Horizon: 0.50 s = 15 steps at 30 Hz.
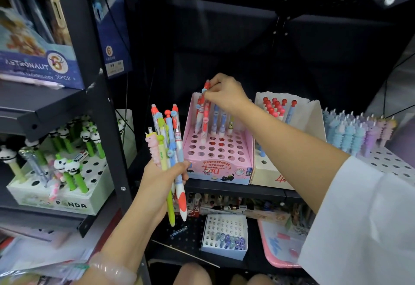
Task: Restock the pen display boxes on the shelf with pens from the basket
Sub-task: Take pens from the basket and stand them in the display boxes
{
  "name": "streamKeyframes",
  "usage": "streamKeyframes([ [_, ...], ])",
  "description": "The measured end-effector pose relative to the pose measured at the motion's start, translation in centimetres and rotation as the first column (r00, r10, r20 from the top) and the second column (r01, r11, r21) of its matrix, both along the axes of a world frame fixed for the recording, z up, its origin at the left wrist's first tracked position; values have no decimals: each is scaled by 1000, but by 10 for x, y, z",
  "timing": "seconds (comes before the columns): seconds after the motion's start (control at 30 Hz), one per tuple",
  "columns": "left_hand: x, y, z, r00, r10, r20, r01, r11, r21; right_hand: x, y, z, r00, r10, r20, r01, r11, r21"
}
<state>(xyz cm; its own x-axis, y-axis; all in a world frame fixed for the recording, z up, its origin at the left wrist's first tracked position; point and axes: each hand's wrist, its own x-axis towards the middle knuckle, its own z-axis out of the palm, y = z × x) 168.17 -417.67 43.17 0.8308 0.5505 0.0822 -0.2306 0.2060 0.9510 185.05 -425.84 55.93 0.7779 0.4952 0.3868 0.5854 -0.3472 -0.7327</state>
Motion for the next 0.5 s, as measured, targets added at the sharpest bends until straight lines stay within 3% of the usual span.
streamKeyframes([
  [0.17, 0, -1, -1, 1000, -18, -6, 18, 1000, 2, 4, 0, -1, 998, 17, 59, -11, 995, -103],
  [0.27, 0, -2, -1, 1000, -21, -18, 20, 1000, -8, 6, 3, 0, 990, 2, 142, 42, 952, -304],
  [0.43, 0, -6, 0, 999, -32, -6, 31, 999, -29, 4, 13, 5, 999, -36, 29, 45, 871, -489],
  [0.5, 0, -6, 0, 999, -34, -7, 34, 999, -27, -1, 17, 6, 994, -72, 79, 103, 843, -528],
])
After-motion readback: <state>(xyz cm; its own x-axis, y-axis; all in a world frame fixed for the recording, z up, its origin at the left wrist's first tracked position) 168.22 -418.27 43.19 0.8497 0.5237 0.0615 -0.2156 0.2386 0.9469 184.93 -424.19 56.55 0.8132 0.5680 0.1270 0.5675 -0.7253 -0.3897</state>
